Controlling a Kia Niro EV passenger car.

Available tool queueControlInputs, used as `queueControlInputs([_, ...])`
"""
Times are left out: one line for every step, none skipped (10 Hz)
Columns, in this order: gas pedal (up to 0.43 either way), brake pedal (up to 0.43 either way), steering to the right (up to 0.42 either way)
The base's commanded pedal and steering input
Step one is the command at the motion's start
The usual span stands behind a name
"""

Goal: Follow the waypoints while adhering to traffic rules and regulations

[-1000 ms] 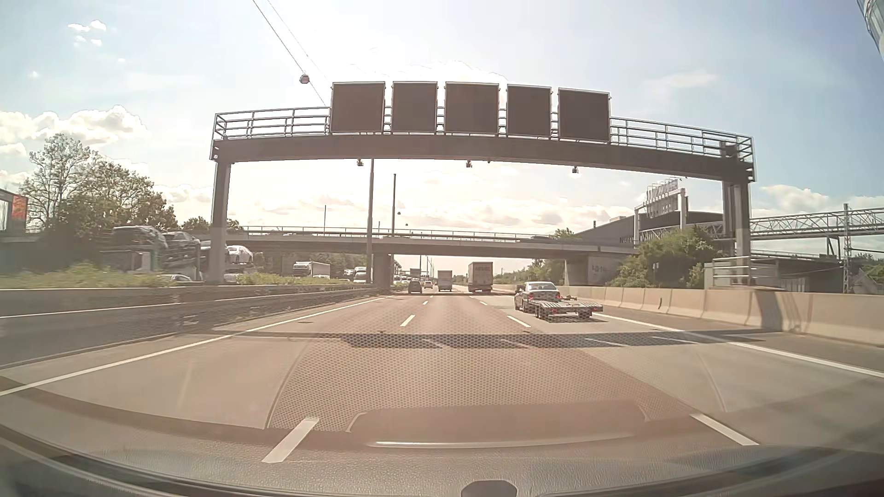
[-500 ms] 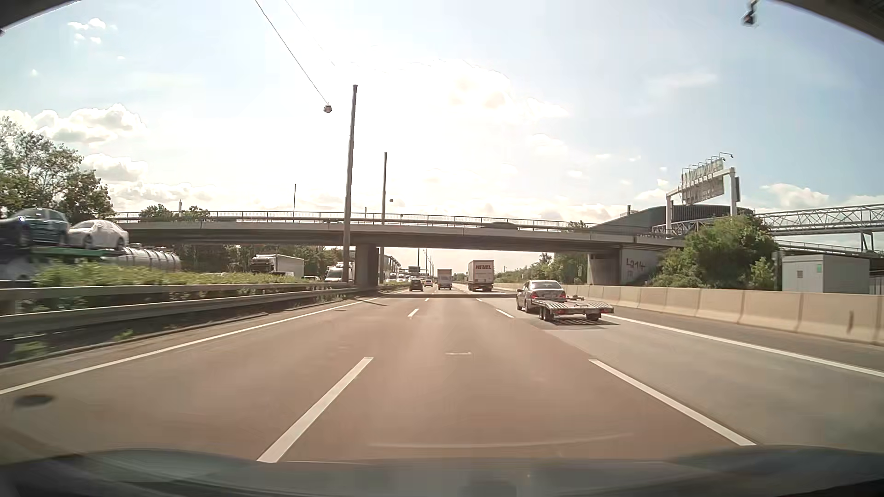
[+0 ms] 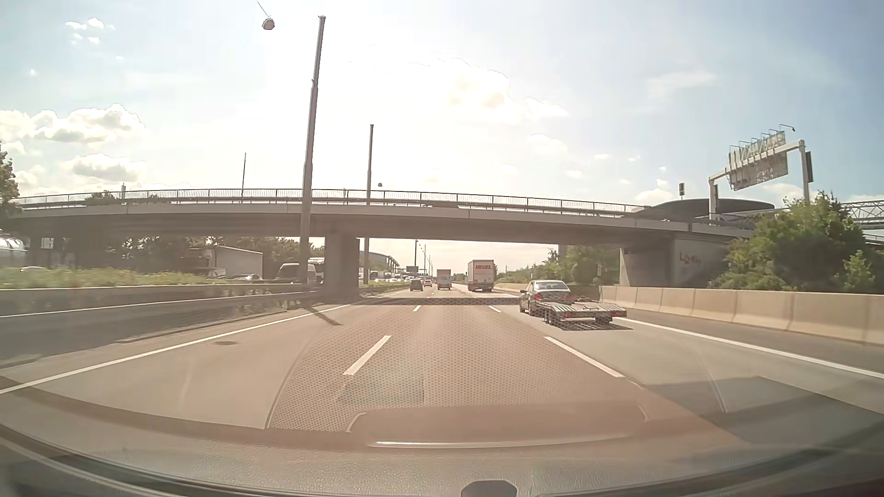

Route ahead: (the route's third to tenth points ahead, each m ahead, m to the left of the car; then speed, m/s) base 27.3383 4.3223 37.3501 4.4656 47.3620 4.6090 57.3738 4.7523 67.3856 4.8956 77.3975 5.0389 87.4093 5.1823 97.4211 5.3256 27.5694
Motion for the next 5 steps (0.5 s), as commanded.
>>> queueControlInputs([0.189, 0.0, 0.0])
queueControlInputs([0.189, 0.0, 0.0])
queueControlInputs([0.189, 0.0, 0.0])
queueControlInputs([0.189, 0.0, 0.0])
queueControlInputs([0.189, 0.0, 0.0])
